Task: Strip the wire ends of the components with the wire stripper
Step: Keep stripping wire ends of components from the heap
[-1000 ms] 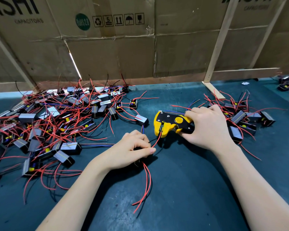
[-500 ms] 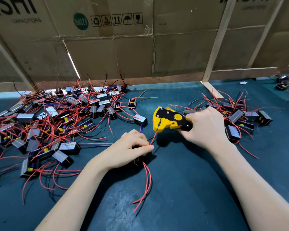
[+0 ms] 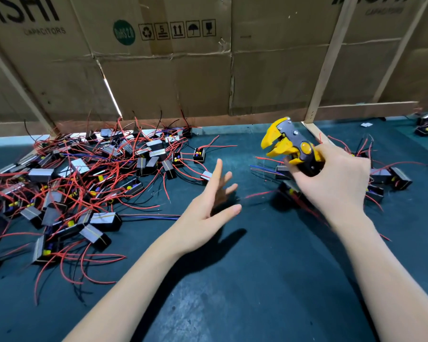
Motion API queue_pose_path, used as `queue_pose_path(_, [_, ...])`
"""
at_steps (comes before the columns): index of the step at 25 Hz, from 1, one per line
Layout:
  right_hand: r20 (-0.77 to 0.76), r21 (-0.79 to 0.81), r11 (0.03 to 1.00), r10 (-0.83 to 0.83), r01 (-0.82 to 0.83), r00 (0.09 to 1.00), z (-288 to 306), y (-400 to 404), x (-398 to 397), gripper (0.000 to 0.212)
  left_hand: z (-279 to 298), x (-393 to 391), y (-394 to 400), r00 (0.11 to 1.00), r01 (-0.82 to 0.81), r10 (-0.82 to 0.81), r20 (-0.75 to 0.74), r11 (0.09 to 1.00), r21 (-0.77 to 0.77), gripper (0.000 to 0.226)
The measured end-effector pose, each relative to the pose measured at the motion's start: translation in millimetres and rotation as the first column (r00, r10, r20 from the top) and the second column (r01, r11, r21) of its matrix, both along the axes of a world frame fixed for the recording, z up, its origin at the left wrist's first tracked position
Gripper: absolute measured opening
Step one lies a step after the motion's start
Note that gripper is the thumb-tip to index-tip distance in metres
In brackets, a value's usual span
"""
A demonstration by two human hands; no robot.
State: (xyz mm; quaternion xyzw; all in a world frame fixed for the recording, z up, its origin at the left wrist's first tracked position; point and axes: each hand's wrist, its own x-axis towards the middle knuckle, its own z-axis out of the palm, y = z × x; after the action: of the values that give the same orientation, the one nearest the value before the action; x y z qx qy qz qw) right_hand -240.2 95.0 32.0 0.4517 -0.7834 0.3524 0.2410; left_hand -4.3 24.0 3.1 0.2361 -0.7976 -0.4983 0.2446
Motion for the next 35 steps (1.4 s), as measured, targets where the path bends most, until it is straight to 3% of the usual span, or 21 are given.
queue_pose_path(2, [0.069, 0.022, 0.999, 0.044, -0.046, 0.997, 6, 3, -2, 0.036, -3, 9, -11, 0.985, -0.139, 0.158, 0.075, 0.967, -0.216, 0.079])
queue_pose_path(4, [0.144, 0.022, 0.979, 0.199, -0.204, 0.969, 11, 5, 0, 0.04, -2, 18, -23, 0.926, -0.341, 0.377, 0.016, 0.854, -0.394, 0.063])
queue_pose_path(6, [0.194, 0.077, 0.924, 0.355, -0.375, 0.915, 15, 8, 2, 0.043, 0, 24, -31, 0.859, -0.478, 0.508, -0.062, 0.752, -0.454, 0.05])
queue_pose_path(9, [0.372, 0.304, 0.73, 0.501, -0.612, 0.782, 18, 13, -3, 0.051, -3, 25, -38, 0.856, -0.45, 0.517, -0.017, 0.728, -0.518, 0.046])
queue_pose_path(11, [0.453, 0.455, 0.63, 0.445, -0.63, 0.772, 17, 16, -4, 0.055, -8, 23, -37, 0.883, -0.334, 0.464, 0.066, 0.722, -0.606, 0.047])
queue_pose_path(13, [0.382, 0.55, 0.686, 0.301, -0.477, 0.874, 11, 14, -5, 0.055, -13, 18, -37, 0.903, -0.244, 0.413, 0.118, 0.721, -0.648, 0.048])
queue_pose_path(15, [0.218, 0.6, 0.774, 0.087, -0.204, 0.972, 7, 10, -5, 0.055, -15, 12, -39, 0.901, -0.174, 0.392, 0.187, 0.721, -0.671, 0.053])
queue_pose_path(17, [0.099, 0.566, 0.824, -0.048, -0.016, 0.994, 5, 7, -4, 0.051, -16, 9, -42, 0.862, -0.123, 0.44, 0.252, 0.664, -0.738, 0.057])
queue_pose_path(19, [0.103, 0.394, 0.919, -0.029, -0.014, 0.994, 5, 6, -4, 0.05, -15, 10, -44, 0.815, -0.104, 0.52, 0.257, 0.567, -0.817, 0.06])
queue_pose_path(21, [0.221, 0.134, 0.979, 0.12, -0.152, 0.968, 5, 4, -1, 0.054, -14, 10, -43, 0.799, -0.137, 0.566, 0.204, 0.502, -0.854, 0.056])
queue_pose_path(22, [0.323, 0.017, 0.962, 0.251, -0.271, 0.912, 6, 2, 3, 0.056, -13, 9, -42, 0.793, -0.175, 0.587, 0.164, 0.478, -0.861, 0.048])
queue_pose_path(23, [0.456, -0.084, 0.909, 0.399, -0.408, 0.796, 7, 0, 10, 0.055, -11, 8, -41, 0.784, -0.219, 0.609, 0.122, 0.454, -0.863, 0.038])
queue_pose_path(25, [0.684, -0.279, 0.733, 0.605, -0.621, 0.407, 7, -3, 28, 0.05, -7, 8, -40, 0.773, -0.26, 0.631, 0.068, 0.413, -0.873, 0.025])
queue_pose_path(26, [0.733, -0.319, 0.674, 0.621, -0.667, 0.278, 5, -4, 35, 0.049, -6, 9, -39, 0.779, -0.252, 0.624, 0.063, 0.404, -0.88, 0.024])
queue_pose_path(27, [0.751, -0.309, 0.645, 0.616, -0.699, 0.236, 3, -4, 40, 0.048, -6, 12, -39, 0.793, -0.254, 0.607, 0.052, 0.406, -0.878, 0.024])
queue_pose_path(29, [0.764, -0.249, 0.643, 0.59, -0.724, 0.261, 0, -4, 46, 0.049, -4, 16, -37, 0.828, -0.331, 0.561, -0.016, 0.466, -0.821, 0.025])
queue_pose_path(32, [0.785, -0.229, 0.664, 0.558, -0.711, 0.268, 0, -4, 47, 0.05, 1, 11, -25, 0.876, -0.468, 0.429, -0.219, 0.651, -0.597, 0.025])
queue_pose_path(35, [0.839, -0.176, 0.643, 0.494, -0.746, 0.228, 1, -2, 44, 0.053, 2, 4, -13, 0.908, -0.407, 0.299, -0.294, 0.798, -0.445, 0.021])
